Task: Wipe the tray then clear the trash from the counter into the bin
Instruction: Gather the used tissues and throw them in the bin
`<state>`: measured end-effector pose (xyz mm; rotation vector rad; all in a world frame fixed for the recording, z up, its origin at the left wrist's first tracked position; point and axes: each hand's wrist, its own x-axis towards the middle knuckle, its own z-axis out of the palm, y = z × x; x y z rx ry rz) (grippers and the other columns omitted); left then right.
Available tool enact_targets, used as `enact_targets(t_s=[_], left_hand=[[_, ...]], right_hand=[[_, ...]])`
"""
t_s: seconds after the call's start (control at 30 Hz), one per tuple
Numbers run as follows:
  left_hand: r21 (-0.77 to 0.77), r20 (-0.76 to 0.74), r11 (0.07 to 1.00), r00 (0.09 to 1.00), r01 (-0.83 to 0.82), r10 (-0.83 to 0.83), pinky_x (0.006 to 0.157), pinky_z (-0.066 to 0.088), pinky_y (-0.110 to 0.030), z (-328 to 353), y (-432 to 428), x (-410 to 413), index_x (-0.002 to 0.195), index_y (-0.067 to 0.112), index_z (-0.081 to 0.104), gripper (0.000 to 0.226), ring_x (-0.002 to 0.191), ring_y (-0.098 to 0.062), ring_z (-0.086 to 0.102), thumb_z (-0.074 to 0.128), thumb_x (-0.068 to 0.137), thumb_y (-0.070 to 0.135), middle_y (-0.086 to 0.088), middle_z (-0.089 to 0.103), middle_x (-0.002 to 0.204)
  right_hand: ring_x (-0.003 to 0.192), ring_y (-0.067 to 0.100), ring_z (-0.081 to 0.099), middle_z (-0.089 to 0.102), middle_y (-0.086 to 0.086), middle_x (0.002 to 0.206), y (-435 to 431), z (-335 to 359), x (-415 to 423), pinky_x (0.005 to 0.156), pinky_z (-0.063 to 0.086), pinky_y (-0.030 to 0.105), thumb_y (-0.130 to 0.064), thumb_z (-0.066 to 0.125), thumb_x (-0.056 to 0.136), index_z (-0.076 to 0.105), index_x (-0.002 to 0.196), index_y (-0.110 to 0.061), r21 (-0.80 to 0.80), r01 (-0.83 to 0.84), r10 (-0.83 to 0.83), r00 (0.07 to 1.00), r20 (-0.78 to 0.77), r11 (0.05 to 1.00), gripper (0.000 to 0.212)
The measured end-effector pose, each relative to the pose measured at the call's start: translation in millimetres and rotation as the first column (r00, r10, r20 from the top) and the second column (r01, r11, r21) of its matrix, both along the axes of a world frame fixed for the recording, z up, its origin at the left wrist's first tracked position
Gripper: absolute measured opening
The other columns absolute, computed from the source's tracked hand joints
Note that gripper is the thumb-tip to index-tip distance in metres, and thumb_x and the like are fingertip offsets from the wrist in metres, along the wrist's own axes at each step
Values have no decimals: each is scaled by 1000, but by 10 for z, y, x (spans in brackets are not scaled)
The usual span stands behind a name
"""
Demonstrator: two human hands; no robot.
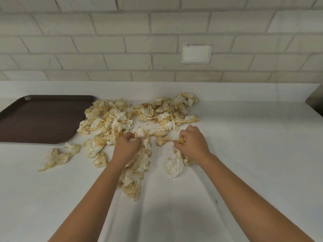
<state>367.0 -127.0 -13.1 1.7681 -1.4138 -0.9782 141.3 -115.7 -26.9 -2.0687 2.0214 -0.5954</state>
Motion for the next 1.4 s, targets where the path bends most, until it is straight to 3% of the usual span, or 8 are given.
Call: enact_targets(t_s=[0.13,0.27,0.5,0.67,0.8,0.9,1.23,1.4], left_hand=[[84,-198,994,977,-62,78,43,27,-23,133,20,60,80,16,44,14,42,-14,31,56,87,19,0,39,58],[-5,-264,988,953,-154,148,39,28,-21,229,13,112,85,18,47,8,43,-13,30,54,87,14,0,43,58],[-253,-338,954,939,-163,71,33,23,-15,460,-31,140,89,19,59,38,34,-4,28,35,86,-10,-5,60,85],[-294,161,947,984,125,-80,78,49,-17,248,-35,42,107,22,60,25,88,-9,51,45,89,13,-6,45,121],[86,518,927,779,365,-355,106,34,-47,-162,125,-93,137,25,42,83,130,-26,35,39,70,73,-5,30,142],[58,666,915,668,399,-333,104,36,-46,-322,138,-121,141,26,39,79,130,-30,37,52,76,69,-8,29,146],[6,583,959,778,282,-232,102,36,-46,-345,-10,-153,136,25,46,63,124,-27,43,47,83,59,-4,42,135],[6,454,977,870,215,-194,106,30,-51,-334,53,-221,133,29,46,88,127,-25,38,33,61,76,-3,40,135]], right_hand=[[144,29,8,19,4,154,117,-314,30,113,10,54,-64,48,83,32,142,-30,118,-74,77,997,-19,990,70],[145,25,4,17,-6,156,242,-351,-77,113,9,54,-90,23,59,24,145,-40,231,-166,203,968,-150,959,100],[82,25,61,67,-3,95,225,-532,-110,66,53,36,-38,43,82,70,99,-22,-195,-235,198,961,-191,952,36],[83,25,61,68,2,93,234,-485,-116,71,50,31,-15,61,77,71,107,-19,-168,-145,154,987,45,975,31],[90,12,58,64,-1,103,281,-275,-301,75,38,9,-8,68,78,65,117,-23,-85,83,-40,906,422,993,43],[94,15,56,58,3,111,174,-114,-552,78,34,11,-8,69,78,58,128,-21,-202,158,-76,929,361,967,53],[138,16,32,39,2,148,-40,-301,-859,112,14,24,-19,54,92,49,137,-19,133,-13,-4,992,126,991,45],[135,19,33,38,-2,147,382,-414,-681,115,18,41,-76,40,74,45,138,-30,125,-114,123,990,-70,986,79]])
